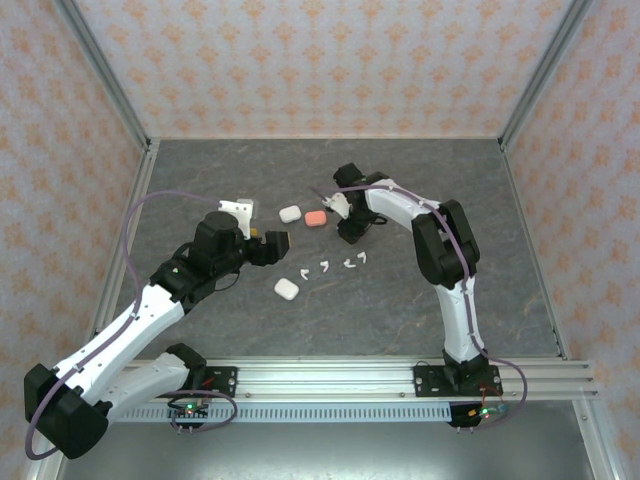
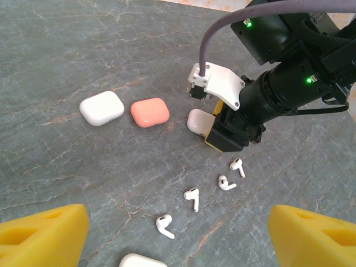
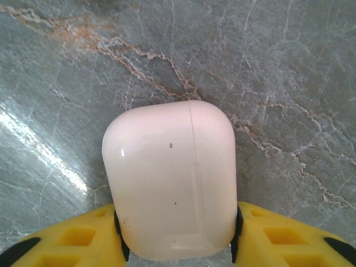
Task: Insert the wireless bluetooth earbuds into the charging case
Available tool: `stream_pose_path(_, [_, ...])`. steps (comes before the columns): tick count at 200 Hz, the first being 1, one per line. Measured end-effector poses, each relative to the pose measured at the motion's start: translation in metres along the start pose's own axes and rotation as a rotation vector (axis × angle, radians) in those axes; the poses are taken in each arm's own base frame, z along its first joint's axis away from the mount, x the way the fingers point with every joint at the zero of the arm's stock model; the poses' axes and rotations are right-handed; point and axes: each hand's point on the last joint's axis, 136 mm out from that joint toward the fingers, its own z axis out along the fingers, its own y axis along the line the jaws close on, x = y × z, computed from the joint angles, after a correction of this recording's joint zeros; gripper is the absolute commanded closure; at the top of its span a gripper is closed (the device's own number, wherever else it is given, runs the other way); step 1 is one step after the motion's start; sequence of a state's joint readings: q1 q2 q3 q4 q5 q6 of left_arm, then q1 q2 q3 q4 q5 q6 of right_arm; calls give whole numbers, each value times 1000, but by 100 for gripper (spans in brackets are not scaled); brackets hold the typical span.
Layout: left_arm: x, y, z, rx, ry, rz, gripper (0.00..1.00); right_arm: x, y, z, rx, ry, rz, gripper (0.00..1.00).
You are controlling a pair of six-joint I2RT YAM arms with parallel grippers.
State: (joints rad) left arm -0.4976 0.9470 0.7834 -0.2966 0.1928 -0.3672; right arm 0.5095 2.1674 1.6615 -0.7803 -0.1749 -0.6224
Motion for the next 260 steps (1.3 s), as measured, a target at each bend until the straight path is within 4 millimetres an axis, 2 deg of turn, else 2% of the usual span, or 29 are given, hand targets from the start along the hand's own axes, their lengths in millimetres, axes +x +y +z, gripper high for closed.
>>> stream_pose_path(41, [1, -1, 0, 4, 3, -1, 15, 3, 2, -5, 32, -86, -10, 59])
stream_pose_path(67, [4, -5, 8, 31, 27, -12, 15, 12, 10, -18, 41, -159, -29, 59])
stream_pose_path(88, [6, -12, 18, 84, 49, -46, 15, 13, 15, -42, 57, -258, -40, 60])
stream_pose_path(110, [6, -19, 29, 143, 68, -91, 16, 11, 19, -78, 90, -398, -48, 60])
stream_pose_path(147, [12, -41, 49, 276, 127, -145, 19, 15, 28, -130, 161, -599, -80, 60])
stream_pose_path(173, [16, -53, 63, 348, 167, -192, 20, 20, 47, -151, 176, -688, -126, 60])
stream_pose_path(205, [7, -79, 69, 443, 177, -198, 20, 20, 69, -173, 166, -772, -178, 60])
stream_pose_path(232, [0, -101, 68, 512, 178, -186, 24, 18, 77, -189, 161, -829, -200, 60])
stream_pose_path(260, [-1, -112, 69, 545, 187, -176, 30, 17, 84, -201, 152, -869, -218, 60])
